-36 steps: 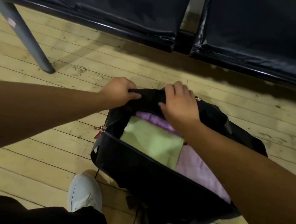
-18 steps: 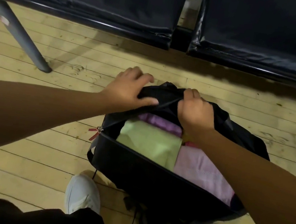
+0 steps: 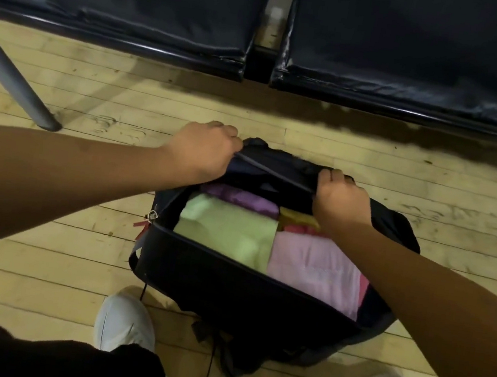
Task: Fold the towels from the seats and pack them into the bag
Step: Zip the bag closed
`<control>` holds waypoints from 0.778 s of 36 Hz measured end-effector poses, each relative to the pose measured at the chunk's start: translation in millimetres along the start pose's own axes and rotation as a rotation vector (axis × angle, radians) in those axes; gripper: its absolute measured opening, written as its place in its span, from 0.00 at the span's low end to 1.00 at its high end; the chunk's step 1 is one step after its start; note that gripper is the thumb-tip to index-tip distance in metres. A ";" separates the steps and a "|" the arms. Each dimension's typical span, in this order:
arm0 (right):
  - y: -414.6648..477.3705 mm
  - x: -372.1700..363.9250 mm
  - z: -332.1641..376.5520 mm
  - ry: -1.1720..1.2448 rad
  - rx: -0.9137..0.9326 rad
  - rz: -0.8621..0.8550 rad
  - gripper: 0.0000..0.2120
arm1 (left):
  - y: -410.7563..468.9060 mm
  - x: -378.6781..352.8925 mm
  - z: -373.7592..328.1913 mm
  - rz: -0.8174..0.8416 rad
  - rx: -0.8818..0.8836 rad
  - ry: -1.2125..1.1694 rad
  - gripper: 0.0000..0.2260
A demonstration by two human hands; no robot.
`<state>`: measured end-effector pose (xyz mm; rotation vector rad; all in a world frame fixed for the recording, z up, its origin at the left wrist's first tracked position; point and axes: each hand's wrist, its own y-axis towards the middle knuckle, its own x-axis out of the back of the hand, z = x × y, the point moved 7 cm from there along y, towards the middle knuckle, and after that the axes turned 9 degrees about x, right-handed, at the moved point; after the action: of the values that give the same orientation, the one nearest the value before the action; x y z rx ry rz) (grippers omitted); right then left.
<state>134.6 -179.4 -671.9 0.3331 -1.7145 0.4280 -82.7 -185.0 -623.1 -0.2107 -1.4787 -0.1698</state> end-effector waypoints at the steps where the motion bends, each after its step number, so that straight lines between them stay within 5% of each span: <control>1: -5.6 4.0 -4.6 -0.033 0.015 0.011 0.15 | -0.5 -0.4 -1.7 0.025 -0.007 0.025 0.13; 9: -51.1 56.7 -8.1 -0.118 0.296 -0.194 0.21 | -11.0 33.3 -56.0 -0.086 -0.332 0.195 0.12; 12: -67.3 52.7 -7.9 -0.080 0.313 -0.283 0.21 | -11.0 36.4 -91.7 0.047 -0.389 0.281 0.09; 18: -106.6 9.4 -58.5 -0.085 -0.075 0.017 0.21 | -25.2 39.2 -105.9 0.187 -0.420 0.368 0.11; 28: -159.0 6.0 -51.3 0.063 0.055 0.098 0.22 | -60.2 3.3 -171.9 0.252 -0.496 0.323 0.20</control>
<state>249.7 -297.0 -642.4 0.2726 -1.6645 0.5525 69.3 -285.2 -631.3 -0.7329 -1.0580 -0.3487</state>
